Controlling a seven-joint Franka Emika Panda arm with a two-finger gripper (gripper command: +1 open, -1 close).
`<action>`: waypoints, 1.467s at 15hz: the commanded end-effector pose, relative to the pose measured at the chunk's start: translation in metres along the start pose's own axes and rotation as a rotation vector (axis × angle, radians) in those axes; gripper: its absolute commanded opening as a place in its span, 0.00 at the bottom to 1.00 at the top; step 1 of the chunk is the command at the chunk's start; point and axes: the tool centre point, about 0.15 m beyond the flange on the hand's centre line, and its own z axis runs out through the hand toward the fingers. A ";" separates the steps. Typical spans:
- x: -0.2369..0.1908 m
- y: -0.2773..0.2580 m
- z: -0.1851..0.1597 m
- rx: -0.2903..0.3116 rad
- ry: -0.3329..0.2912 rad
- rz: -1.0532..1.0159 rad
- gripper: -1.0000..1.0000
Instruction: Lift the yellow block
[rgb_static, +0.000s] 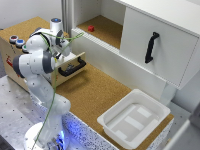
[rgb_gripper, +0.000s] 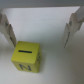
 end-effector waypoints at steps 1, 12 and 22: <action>-0.028 -0.001 0.008 0.036 -0.004 0.027 1.00; -0.052 -0.019 -0.006 0.042 -0.013 0.010 1.00; -0.028 -0.010 0.012 0.042 0.001 0.022 1.00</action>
